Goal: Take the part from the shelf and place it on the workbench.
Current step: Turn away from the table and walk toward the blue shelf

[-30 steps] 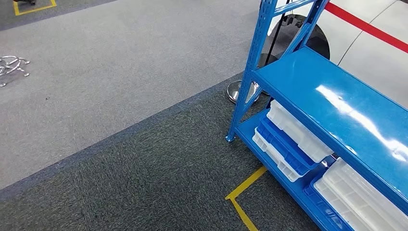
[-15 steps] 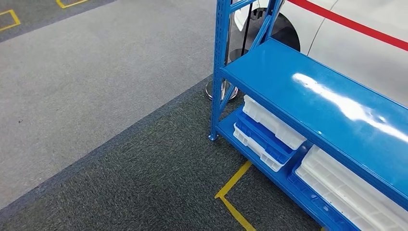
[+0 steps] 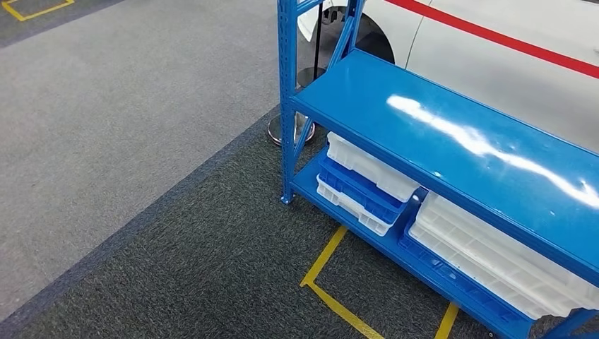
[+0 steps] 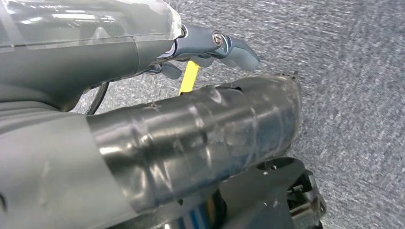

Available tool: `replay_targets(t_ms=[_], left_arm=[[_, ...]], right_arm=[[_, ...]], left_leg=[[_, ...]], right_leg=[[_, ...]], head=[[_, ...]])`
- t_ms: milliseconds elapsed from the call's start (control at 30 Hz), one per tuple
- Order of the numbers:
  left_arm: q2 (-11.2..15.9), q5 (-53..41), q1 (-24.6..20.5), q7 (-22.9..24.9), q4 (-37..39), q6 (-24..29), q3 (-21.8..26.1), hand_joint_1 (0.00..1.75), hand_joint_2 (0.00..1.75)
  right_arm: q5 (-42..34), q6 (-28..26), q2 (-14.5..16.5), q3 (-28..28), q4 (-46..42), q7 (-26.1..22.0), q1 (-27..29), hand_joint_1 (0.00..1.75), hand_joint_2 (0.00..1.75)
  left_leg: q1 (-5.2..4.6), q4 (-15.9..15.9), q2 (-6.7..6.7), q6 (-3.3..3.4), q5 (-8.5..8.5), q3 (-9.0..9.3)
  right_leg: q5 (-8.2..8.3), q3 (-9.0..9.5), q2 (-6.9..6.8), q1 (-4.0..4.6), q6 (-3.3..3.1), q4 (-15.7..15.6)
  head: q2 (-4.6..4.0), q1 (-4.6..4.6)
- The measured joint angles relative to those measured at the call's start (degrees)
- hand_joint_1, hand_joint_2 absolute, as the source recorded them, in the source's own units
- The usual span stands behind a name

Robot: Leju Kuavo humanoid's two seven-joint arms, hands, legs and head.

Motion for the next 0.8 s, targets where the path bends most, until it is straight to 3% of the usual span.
replay_targets(t_ms=[67, 100, 133, 200, 233, 300, 367, 400, 433, 467, 533, 600, 667, 733, 800], left_arm=[[0.0, 0.0, -0.1, 0.0, 0.0, 0.0, 0.0, 0.0, 0.0], [0.0, 0.0, -0.1, 0.0, 0.0, 0.0, 0.0, 0.0, 0.0], [0.0, 0.0, -0.2, 0.0, 0.0, 0.0, 0.0, 0.0, 0.0], [0.0, 0.0, -0.3, -0.1, 0.0, 0.0, 0.0, 0.0, 0.0], [0.0, 0.0, -0.3, -0.1, 0.0, 0.0, 0.0, 0.0, 0.0], [0.0, 0.0, -0.3, -0.2, 0.0, 0.0, 0.0, 0.0, 0.0], [0.0, 0.0, -0.2, -0.2, 0.0, 0.0, 0.0, 0.0, 0.0], [0.0, 0.0, -0.1, -0.2, 0.0, 0.0, 0.0, 0.0, 0.0], [0.0, 0.0, 0.0, -0.2, 0.0, 0.0, 0.0, 0.0, 0.0], [0.0, 0.0, 0.0, -0.2, 0.0, 0.0, 0.0, 0.0, 0.0], [0.1, 0.0, 0.0, -0.2, 0.0, 0.0, 0.0, 0.0, 0.0], [0.3, 0.0, 0.0, -0.2, 0.0, 0.0, 0.0, 0.0, 0.0], [0.4, 0.0, -0.1, -0.2, 0.0, 0.0, 0.0, 0.0, 0.0], [0.4, 0.0, -0.3, -0.2, 0.0, 0.0, 0.0, 0.0, 0.0], [0.3, 0.0, -0.3, -0.2, 0.0, 0.0, 0.0, 0.0, 0.0]], right_arm=[[0.0, 0.1, 0.0, 0.0, 0.0, 0.0, 0.0, 0.0, 0.0], [0.0, 0.2, 0.0, 0.0, 0.0, 0.0, -0.1, 0.0, 0.0], [0.1, 0.3, 0.0, 0.0, 0.0, 0.0, -0.1, 0.0, 0.0], [0.1, 0.3, 0.0, 0.0, 0.0, 0.0, -0.1, 0.0, 0.0], [0.1, 0.3, 0.0, 0.0, 0.0, 0.0, -0.1, 0.0, 0.0], [0.1, 0.3, -0.1, 0.0, 0.0, 0.0, -0.1, 0.0, 0.0], [0.1, 0.3, -0.1, 0.0, 0.0, 0.0, -0.2, 0.0, 0.0], [0.1, 0.3, -0.1, 0.0, 0.0, 0.0, -0.2, 0.0, 0.0], [0.1, 0.3, -0.1, 0.0, 0.0, 0.0, -0.2, 0.0, 0.0], [0.1, 0.3, -0.1, 0.0, 0.0, 0.0, -0.1, 0.0, 0.0], [0.1, 0.3, 0.0, 0.0, 0.0, 0.0, -0.1, 0.0, 0.0], [0.1, 0.4, 0.0, 0.0, 0.1, 0.0, -0.2, 0.0, 0.0], [0.1, 0.5, 0.1, 0.0, 0.1, 0.0, -0.2, 0.0, 0.0], [0.1, 0.5, 0.1, 0.0, 0.1, 0.0, -0.1, 0.0, 0.0], [0.1, 0.5, 0.0, 0.0, 0.1, 0.0, -0.1, 0.0, 0.0]], left_leg=[[-0.09, 0.1, 0.94, -0.51, -0.41, 0.44], [-0.18, 0.2, 1.34, -0.89, -0.59, 0.65], [-0.28, 0.2, 1.75, -1.26, -0.73, 0.85], [-0.34, 0.1, 2.54, -2.0, -0.97, 1.22], [-0.26, 0.5, 2.2, -2.34, -1.45, 1.23], [-0.05, 4.3, -0.04, -2.87, -4.14, -0.27], [0.01, 12.1, -2.28, -3.01, -7.96, -3.94], [-0.02, 15.5, -2.66, -2.94, -8.99, -5.68], [-0.11, 17.1, -2.84, -2.74, -8.84, -6.68], [-0.23, 16.3, -2.99, -2.37, -7.48, -6.6], [-0.65, 9.1, -4.31, -1.06, -2.84, -3.88], [-0.95, 2.6, -6.31, 0.27, -0.2, -1.28], [-1.17, 0.8, -6.81, 0.72, -0.06, -0.63], [-0.97, -0.3, -5.86, 0.61, 0.45, -0.08], [-0.5, -1.7, -4.59, 0.63, 1.2, 0.61]], right_leg=[[2.82, 3.84, -2.14, 0.19, -0.43, -7.4], [3.3, 4.84, -3.0, 0.35, -0.8, -9.4], [3.12, 4.97, -3.41, 0.55, -1.2, -9.8], [3.24, 4.85, -2.62, 0.61, -1.99, -9.9], [3.34, 4.86, -2.07, 0.55, -2.35, -10.0], [3.61, 4.91, -0.95, 0.38, -3.05, -10.3], [3.7, 4.78, 0.2, 0.57, -3.48, -10.2], [3.7, 4.75, 0.85, 0.73, -3.59, -10.2], [3.69, 4.77, 1.59, 0.92, -3.67, -10.2], [3.67, 4.86, 2.35, 1.13, -3.71, -10.1], [3.65, 5.08, 3.8, 1.45, -3.75, -10.1], [3.67, 5.0, 4.87, 1.57, -3.61, -10.0], [3.78, 4.71, 5.72, 1.3, -3.14, -10.0], [3.85, 4.67, 6.21, 1.26, -2.47, -10.2], [1.76, 3.37, 4.36, 1.41, -1.87, -7.4]], head=[[0.0, -0.01], [0.0, 0.02], [0.0, 0.07], [0.0, 0.15], [0.0, 0.14], [0.0, 0.07], [0.0, -0.01], [0.0, 0.0], [0.0, -0.01], [0.0, 0.0], [0.0, 0.0], [0.0, 0.03], [0.0, 0.04], [0.0, 0.01], [0.0, 0.17]])
